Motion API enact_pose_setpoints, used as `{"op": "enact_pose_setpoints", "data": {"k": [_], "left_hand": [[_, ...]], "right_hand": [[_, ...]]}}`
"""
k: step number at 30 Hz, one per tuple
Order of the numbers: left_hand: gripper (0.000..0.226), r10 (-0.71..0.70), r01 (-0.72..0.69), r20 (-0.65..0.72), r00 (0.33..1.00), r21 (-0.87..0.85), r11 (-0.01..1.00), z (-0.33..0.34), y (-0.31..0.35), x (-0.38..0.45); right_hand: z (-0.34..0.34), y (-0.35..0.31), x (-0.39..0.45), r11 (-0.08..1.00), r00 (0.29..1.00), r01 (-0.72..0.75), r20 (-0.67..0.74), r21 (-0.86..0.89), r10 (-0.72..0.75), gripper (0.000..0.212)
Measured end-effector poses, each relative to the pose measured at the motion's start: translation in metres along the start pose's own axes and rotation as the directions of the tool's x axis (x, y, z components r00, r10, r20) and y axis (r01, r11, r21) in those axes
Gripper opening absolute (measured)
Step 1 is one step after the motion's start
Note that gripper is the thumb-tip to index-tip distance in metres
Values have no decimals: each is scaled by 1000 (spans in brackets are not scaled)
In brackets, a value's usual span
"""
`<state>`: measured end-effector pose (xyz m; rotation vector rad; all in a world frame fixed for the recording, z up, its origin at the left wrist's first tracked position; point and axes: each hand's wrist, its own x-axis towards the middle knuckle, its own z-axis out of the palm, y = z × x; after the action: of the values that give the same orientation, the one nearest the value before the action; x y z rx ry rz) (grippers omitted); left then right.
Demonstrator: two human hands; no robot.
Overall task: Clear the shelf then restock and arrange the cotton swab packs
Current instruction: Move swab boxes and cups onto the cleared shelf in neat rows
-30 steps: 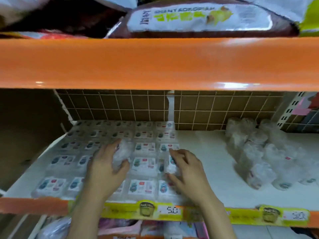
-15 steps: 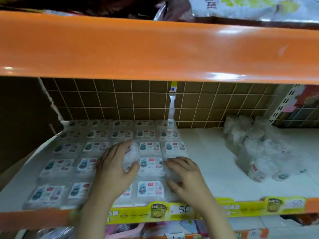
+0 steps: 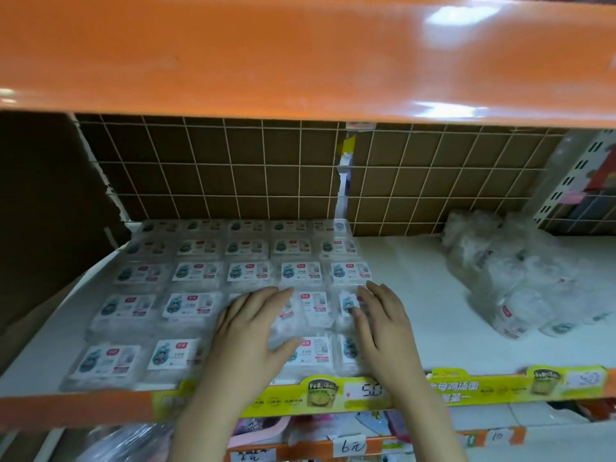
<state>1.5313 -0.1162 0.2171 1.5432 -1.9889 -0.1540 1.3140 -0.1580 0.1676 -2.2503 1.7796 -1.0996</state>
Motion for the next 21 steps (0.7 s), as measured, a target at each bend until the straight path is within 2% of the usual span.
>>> {"op": "enact_pose_setpoints", "data": {"k": [5,8,12,16,21], "left_hand": [[66,132,-134,89,987,13,991,19,12,-5],[72,167,-186,218,962,72,980,23,24,-4],[65,66,-92,332,941,62,994,28,24,-9],[94,43,-70,357,933,63,996,31,20,-12],[103,0,-28,304,953,89,996,27,27,-6]], "right_hand": [[-1,0,0,1000,1000,-6,20,-11,6,50],[-1,-1,0,1000,999,-16,49,-8,17,54],[-2,-1,-1,999,997,-38,70,2,38,56],[-3,-2,-1,999,997,-33,75,-5,33,57],[-4,-4,-1,999,996,-48,80,16,47,57]]}}
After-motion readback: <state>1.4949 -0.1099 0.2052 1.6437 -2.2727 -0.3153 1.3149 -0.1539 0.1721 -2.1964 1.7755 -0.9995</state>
